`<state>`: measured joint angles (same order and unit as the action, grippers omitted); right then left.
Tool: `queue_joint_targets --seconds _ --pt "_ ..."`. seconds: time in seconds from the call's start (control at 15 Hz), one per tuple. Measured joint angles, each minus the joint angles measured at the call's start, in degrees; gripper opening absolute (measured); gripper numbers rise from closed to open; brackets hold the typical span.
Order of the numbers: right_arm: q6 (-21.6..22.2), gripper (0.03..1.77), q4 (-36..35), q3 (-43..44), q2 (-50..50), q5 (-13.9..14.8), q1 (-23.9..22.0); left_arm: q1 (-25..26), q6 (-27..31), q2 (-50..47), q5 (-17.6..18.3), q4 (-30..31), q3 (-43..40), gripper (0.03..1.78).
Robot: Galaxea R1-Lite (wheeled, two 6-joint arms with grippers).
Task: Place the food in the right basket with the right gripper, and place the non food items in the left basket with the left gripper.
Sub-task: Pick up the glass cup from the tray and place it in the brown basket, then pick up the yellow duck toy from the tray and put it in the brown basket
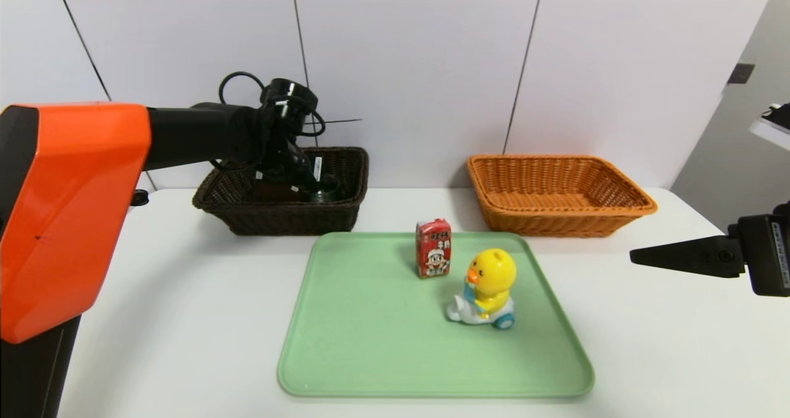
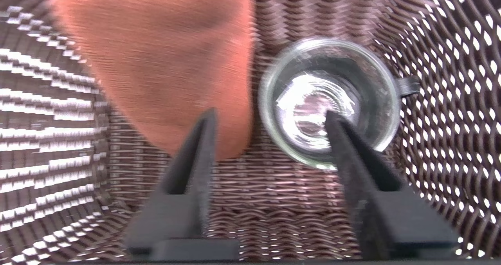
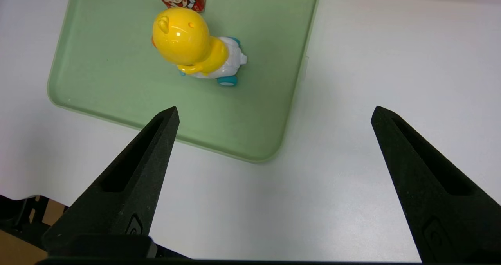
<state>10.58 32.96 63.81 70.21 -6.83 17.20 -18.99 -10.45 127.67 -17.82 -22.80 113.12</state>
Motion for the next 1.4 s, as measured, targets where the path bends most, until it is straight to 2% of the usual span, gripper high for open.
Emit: queue_joint_targets --seconds 0.27,0.53,0.73,1.0,1.13,1.27,1.4 --pt "0.0 1.7 0.0 0.0 -0.5 -0.1 -0.6 -0.1 0.4 -5.4 0.0 0.5 0.0 1.32" --pt "0.0 1.7 0.0 -0.2 -0.8 -0.1 -0.7 -1.7 0.8 -12.7 1.0 1.7 -0.4 1.47" --pt "0.0 1.7 -0.1 -0.3 -1.0 -0.1 -0.6 -6.5 -2.6 -18.1 4.6 -1.1 -3.2 1.54" --pt "0.1 1.7 -0.1 -0.3 -1.0 -0.1 -0.6 -15.9 -5.7 -24.3 9.9 0.2 -16.6 1.61" --pt "0.1 1.7 0.0 -0.3 -1.0 0.1 -0.6 -20.0 -5.4 -27.0 14.2 5.3 -25.8 1.63" --pt "0.1 1.7 0.0 -0.3 -1.0 0.1 -1.2 -23.6 -3.5 -29.8 19.8 13.6 -35.0 1.65" --pt "0.0 1.7 0.0 -0.5 -1.0 0.1 -1.7 -27.6 -0.7 -32.4 23.3 20.5 -42.7 1.66"
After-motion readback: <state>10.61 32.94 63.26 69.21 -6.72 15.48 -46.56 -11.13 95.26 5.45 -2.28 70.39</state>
